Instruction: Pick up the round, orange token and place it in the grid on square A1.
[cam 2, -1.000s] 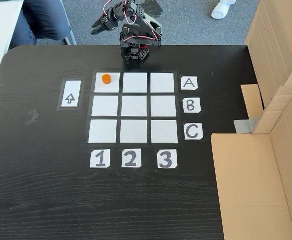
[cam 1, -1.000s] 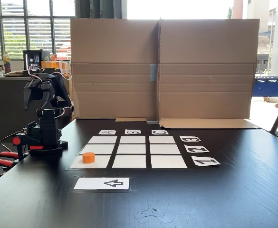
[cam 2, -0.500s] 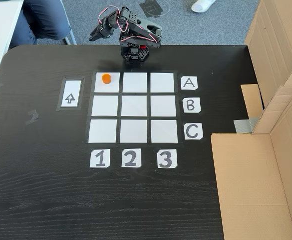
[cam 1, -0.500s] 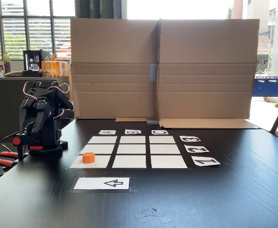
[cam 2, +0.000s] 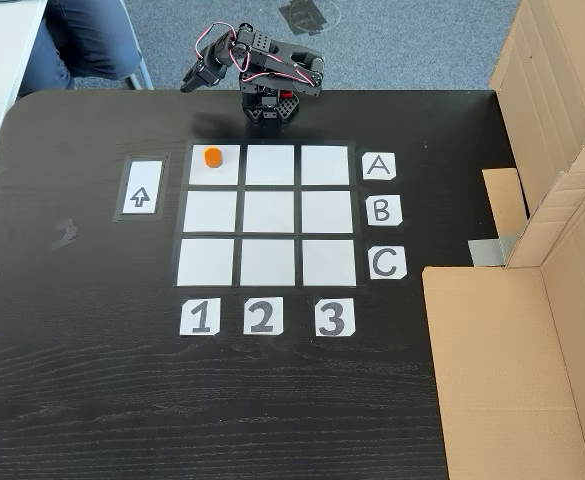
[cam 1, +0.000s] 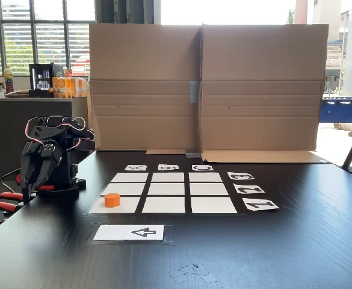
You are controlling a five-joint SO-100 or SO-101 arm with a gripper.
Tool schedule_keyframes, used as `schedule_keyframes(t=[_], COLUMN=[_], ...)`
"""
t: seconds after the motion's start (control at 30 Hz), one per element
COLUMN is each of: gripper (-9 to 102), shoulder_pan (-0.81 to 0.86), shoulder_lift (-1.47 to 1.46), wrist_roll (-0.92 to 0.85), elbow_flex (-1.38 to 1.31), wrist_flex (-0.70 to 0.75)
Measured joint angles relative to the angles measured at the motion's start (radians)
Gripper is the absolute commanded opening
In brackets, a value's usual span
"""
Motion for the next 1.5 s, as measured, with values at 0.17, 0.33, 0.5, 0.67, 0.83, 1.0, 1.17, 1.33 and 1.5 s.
schedule_keyframes(t=[0.17,0.33,0.5,0.67,0.83,1.0,1.17,1.33,1.5], gripper=[5,5,5,5,4,4,4,4,4], shoulder_pan=[0.005,0.006,0.009,0.009,0.009,0.011,0.012,0.012,0.012], shoulder_lift=[0.0,0.0,0.0,0.0,0.0,0.0,0.0,0.0,0.0], wrist_roll=[0.0,0.0,0.0,0.0,0.0,0.0,0.0,0.0,0.0], elbow_flex=[0.002,0.008,0.012,0.012,0.012,0.012,0.012,0.012,0.012], wrist_flex=[0.0,0.0,0.0,0.0,0.0,0.0,0.0,0.0,0.0])
